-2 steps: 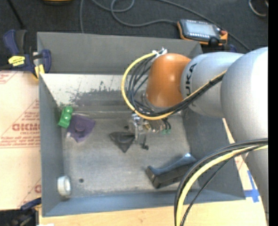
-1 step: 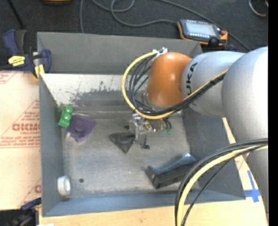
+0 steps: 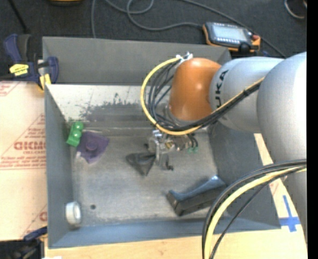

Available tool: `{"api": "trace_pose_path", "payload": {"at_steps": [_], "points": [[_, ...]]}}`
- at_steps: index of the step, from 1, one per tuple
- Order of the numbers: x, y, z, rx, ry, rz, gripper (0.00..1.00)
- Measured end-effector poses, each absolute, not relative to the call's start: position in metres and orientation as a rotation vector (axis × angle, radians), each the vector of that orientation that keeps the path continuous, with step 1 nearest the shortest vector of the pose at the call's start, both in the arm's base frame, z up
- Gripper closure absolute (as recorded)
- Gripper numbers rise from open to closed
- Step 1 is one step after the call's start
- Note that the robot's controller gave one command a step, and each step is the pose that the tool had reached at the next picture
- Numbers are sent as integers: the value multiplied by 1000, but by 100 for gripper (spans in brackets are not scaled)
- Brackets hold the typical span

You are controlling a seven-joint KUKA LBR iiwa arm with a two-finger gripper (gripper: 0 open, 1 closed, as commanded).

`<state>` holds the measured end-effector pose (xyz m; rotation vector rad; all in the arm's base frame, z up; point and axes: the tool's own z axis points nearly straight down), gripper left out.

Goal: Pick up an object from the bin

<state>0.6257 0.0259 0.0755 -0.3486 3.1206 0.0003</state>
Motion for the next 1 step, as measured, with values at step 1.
{"api": "trace_pose_path", "payload": {"at_steps": [1], "points": [[624,26,96,-349,3126,0,100]]}}
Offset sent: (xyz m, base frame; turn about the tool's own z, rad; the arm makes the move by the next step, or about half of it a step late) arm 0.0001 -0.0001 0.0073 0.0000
